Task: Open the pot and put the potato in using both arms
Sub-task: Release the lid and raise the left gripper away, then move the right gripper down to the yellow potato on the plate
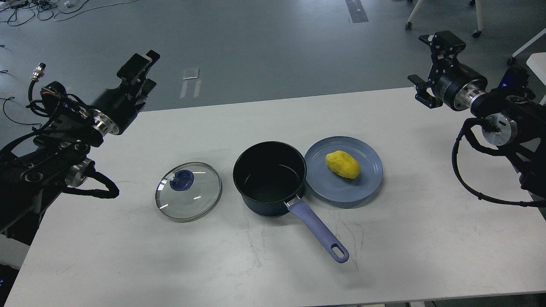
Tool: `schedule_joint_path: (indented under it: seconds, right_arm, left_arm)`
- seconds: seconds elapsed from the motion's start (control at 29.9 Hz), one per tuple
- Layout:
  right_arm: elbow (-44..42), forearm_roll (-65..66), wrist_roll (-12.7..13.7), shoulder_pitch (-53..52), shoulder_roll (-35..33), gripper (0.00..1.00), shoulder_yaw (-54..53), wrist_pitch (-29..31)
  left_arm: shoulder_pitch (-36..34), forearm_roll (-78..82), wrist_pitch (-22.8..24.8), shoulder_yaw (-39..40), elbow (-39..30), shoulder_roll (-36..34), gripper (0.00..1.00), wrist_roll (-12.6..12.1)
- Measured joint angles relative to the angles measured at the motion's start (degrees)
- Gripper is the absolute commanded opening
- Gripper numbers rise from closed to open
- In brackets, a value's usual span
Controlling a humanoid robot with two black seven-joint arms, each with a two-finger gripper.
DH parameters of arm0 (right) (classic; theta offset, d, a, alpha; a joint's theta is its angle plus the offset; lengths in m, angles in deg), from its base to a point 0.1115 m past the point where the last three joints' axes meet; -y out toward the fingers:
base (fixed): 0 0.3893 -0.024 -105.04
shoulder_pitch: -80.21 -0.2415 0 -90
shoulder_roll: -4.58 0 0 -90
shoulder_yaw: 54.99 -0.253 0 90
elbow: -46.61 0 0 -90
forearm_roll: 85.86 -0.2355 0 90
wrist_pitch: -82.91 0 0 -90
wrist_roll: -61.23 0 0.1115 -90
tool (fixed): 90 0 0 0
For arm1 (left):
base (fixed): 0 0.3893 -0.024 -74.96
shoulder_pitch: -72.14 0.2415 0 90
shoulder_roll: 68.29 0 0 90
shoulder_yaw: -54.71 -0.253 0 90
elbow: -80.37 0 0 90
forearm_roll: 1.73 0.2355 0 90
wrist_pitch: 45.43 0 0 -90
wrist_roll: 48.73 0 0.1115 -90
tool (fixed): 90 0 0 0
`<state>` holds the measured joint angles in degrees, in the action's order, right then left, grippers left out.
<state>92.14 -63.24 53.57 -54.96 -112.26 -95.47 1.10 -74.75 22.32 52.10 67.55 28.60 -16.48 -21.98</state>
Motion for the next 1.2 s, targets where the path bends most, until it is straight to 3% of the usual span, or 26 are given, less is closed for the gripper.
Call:
schedule_joint_path:
  seconds: [0.1,0.27,0.33,0.47,0.64,0.77,1.2]
  right_arm:
    - [0.13,2.60,-0.35,-1.08,-0.51,1.00,1.71,-0.01]
    - [0.22,5.08,-1.39,-4.80,-0.59,1.00,5.86,-0.01]
    - [0.21,5.23,-1.66,-5.76,-0.59,1.00,6.95,0.01]
    - [0.17,5.35,-1.92,-6.51,-0.45,1.00,8.00,0.00]
    - [0.49,7.04,-2.23,-6.84,-0.44,1.00,8.87,-0.02]
    - [0.53,10.46,-3.10,-8.67,-0.34,1.00,12.37,-0.02]
    - [0.35,21.91,-5.71,-13.71,0.05,1.00,24.87,-1.77]
  left_arm:
    - [-0.01,-2.74,3.21,2.82,1.35,0.93,0.98,-2.52]
    - [0.03,-4.01,4.55,4.36,4.58,5.73,0.98,-2.99]
    - [-0.40,-4.99,7.52,5.69,5.22,6.56,0.98,-3.82]
    - [-0.09,-9.55,16.17,9.74,5.24,7.87,0.98,-7.36]
    - [0.44,-15.96,18.49,13.54,4.66,8.20,0.98,-12.64]
    - [0.54,-17.49,18.59,15.07,3.16,8.12,0.98,-15.49]
    - [2.21,-17.64,17.79,15.37,-0.53,7.31,0.98,-16.26]
